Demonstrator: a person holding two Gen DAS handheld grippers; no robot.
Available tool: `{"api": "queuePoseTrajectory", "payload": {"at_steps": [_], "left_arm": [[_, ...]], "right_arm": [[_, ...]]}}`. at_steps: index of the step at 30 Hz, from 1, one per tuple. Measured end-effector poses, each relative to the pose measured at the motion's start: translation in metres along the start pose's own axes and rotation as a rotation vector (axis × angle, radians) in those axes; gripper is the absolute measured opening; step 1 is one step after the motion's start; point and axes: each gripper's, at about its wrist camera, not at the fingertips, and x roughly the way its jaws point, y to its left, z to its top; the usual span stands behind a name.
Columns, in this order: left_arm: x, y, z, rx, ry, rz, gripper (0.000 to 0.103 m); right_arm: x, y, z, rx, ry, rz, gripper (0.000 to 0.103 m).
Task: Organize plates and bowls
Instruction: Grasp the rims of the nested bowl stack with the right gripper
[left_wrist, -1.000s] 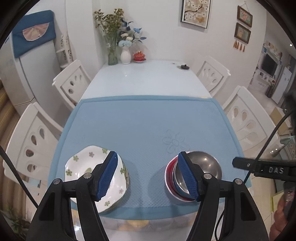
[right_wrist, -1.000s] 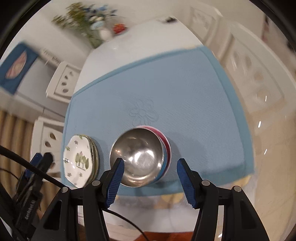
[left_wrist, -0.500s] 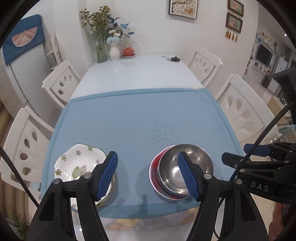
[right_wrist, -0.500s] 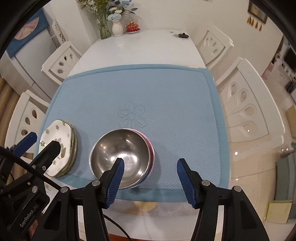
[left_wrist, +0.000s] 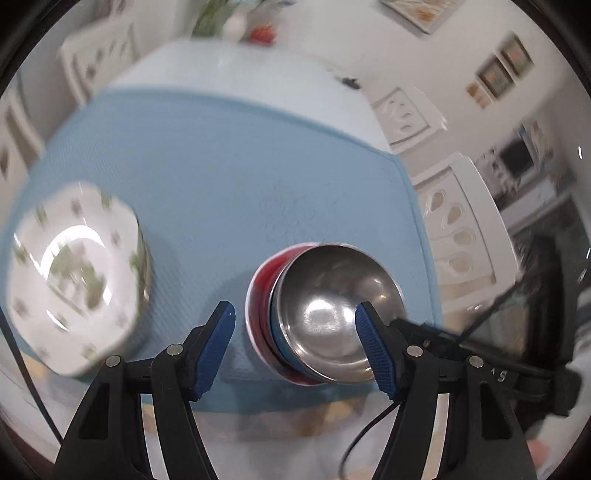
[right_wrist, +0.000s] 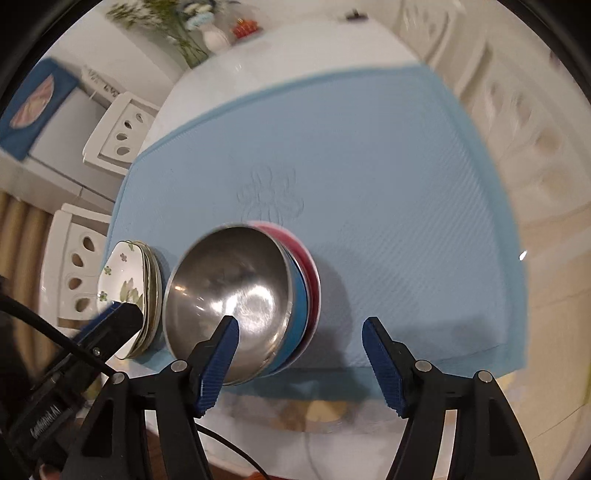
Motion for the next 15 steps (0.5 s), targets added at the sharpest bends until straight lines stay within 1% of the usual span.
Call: {"api": "queuePoseTrajectory", "payload": {"at_steps": [1,3,6,8,11,15], "left_arm": [[0.009,0.004,-0.002,-0.013,0.014,0.013,0.066],[0.021,0.006,-0.005,-0.010,0.034,0.029,0.066],[0.039,0.007,-0.008,-0.016,0.062,0.052,0.066],[0.047,0.009,-0.009,-0.039,0.070,0.053,0.066],[0.058,0.014,-0.011,-0.057,0.077,0.068,0.066],[0.066,0.023,-0.009,-0.073,0.086,0.058,0.066]], "right_arm": [[0.008,-0.007,0.000,0.026,0.017,0.014,0.067],[0.019,-0.015,-0.001,0.056,0.032,0.013,0.067],[0.029,-0.018,0.002,0.037,0.024,-0.041,0.067],[0.034,-0.017,0.006,0.017,0.024,-0.045,0.067],[0.047,-0.019,0.012,0.022,0.053,0.016,0.067],[0.064,-0.022,0.014,0.045,0.083,0.068,0.067]]}}
